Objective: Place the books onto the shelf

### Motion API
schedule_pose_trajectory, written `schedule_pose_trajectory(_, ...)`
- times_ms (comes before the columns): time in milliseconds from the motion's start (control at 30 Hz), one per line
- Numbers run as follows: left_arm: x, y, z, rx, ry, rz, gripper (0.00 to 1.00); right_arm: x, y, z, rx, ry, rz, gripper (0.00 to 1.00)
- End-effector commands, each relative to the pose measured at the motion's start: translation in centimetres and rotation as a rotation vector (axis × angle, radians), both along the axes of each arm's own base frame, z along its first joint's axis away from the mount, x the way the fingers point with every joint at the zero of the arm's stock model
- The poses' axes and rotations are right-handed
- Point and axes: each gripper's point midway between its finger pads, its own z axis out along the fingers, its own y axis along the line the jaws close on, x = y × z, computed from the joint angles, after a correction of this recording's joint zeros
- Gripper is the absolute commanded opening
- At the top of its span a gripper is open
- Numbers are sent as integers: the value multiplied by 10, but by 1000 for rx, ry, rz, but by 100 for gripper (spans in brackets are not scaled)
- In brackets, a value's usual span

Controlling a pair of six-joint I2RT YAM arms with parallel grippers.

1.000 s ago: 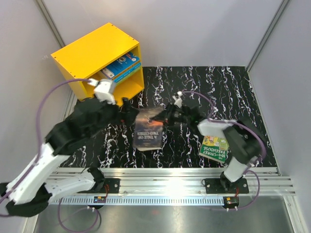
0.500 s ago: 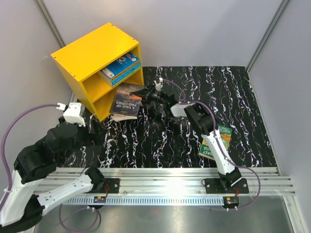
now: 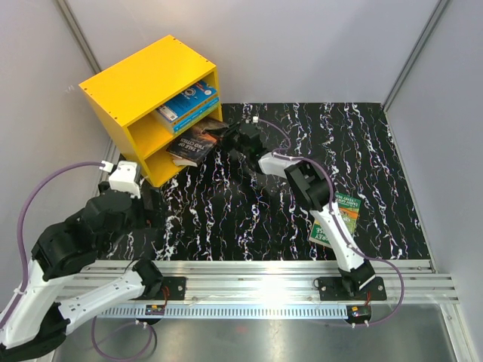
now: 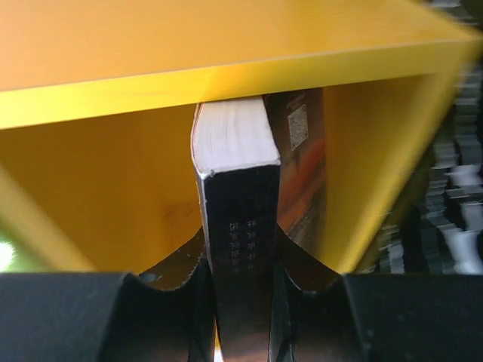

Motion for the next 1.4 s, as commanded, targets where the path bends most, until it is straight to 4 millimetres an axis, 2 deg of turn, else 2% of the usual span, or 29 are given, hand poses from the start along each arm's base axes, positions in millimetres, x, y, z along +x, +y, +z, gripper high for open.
schedule_pose_trajectory(0,2,1,13,-26,-61,-9,99,12,20,32,66,-46,-113,0)
schedule_pose_trajectory(33,1,2,12,-27,-59,-12,99,16,27,45,89,-59,-114,0)
schedule_pose_trajectory(67,0,2,13,-31,-62,-15,99,19,31,31,93,-34,-126,0)
schedule_pose_trajectory(100,-1,0,11,-34,-55,-23,99,26,33,43,115,-52,-153,0)
schedule_pose_trajectory(133,-2,0,11,-37,-56,-28,99,26,35,35,97,-27,-166,0)
schedule_pose_trajectory(233,-5,-1,9,-48,-47,-44,99,32,31,23,52,27,-270,0)
schedule_pose_trajectory(300,-7,-3,8,-59,-42,-54,99,37,24,28,30,33,-335,0)
schedule_pose_trajectory(333,-8,-3,7,-63,-42,-59,99,37,22,23,-1,47,-355,6)
schedule_pose_trajectory(367,-9,-3,7,-65,-42,-62,99,37,22,24,-16,53,-357,20)
schedule_pose_trajectory(400,-10,-3,6,-69,-39,-64,99,37,23,28,-25,45,-356,43)
schedule_pose_trajectory(433,-11,-3,5,-69,-39,-67,99,36,22,25,-47,53,-353,78)
schedule_pose_trajectory(467,-11,-4,3,-71,-36,-69,99,35,22,27,-62,52,-347,99)
schedule_pose_trajectory(533,-12,-4,3,-80,-37,-73,99,29,22,24,-113,71,-322,100)
schedule_pose_trajectory(567,-12,-5,2,-84,-35,-74,99,25,22,36,-130,48,-303,100)
schedule_pose_trajectory(633,-12,-7,2,-95,-33,-80,99,16,18,25,-185,75,-284,100)
schedule_pose_trajectory(667,-12,-9,2,-102,-32,-84,99,10,15,44,-190,49,-269,100)
schedule_pose_trajectory(733,-13,-11,3,-112,-32,-90,99,-4,6,26,-265,93,-248,100)
schedule_pose_trajectory(767,-13,-11,3,-118,-33,-90,99,-9,3,35,-289,83,-232,100)
schedule_pose_trajectory(833,-13,-12,2,-117,-29,-94,99,-23,-1,21,-367,132,-189,100)
schedule_pose_trajectory(900,-13,-13,0,-117,-28,-97,99,-31,1,19,-400,132,-139,100)
schedule_pose_trajectory(1133,-12,-15,-1,-114,-21,-97,99,-52,3,-5,-467,169,-24,99)
schedule_pose_trajectory(1167,-12,-14,-1,-115,-21,-95,99,-53,6,-13,-477,172,-8,94)
schedule_pose_trajectory(1200,-12,-14,-2,-115,-20,-95,99,-52,9,-12,-470,164,2,85)
schedule_pose_trajectory(1233,-12,-13,-4,-109,-16,-91,99,-56,12,-16,-463,168,31,48)
schedule_pose_trajectory(1267,-12,-13,-4,-111,-19,-88,99,-56,13,-18,-458,172,35,29)
schedule_pose_trajectory(1300,-12,-12,-5,-109,-17,-87,99,-58,14,-22,-455,179,41,16)
schedule_pose_trajectory(1367,-12,-12,-7,-105,-14,-83,99,-58,15,-24,-441,182,43,0)
